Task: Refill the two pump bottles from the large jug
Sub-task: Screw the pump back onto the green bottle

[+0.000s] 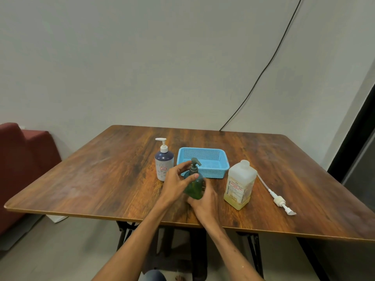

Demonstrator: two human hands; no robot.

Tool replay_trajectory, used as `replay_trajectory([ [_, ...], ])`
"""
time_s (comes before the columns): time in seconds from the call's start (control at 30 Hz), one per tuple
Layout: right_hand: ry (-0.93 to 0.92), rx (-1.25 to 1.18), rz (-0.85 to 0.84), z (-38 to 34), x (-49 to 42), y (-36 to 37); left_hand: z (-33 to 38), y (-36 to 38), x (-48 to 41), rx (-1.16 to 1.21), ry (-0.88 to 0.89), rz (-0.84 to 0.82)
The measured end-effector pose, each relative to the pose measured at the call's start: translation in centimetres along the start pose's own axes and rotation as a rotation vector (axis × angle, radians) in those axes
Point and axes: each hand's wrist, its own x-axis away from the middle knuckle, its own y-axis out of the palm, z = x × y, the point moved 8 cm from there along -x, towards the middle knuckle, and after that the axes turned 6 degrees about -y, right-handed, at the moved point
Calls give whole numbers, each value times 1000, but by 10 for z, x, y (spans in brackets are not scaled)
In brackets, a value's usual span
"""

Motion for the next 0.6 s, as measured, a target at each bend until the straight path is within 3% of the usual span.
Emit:
replay_trajectory([
  [0.6,-54,12,133,-49,-48,-19,22,-51,4,112,35,216],
])
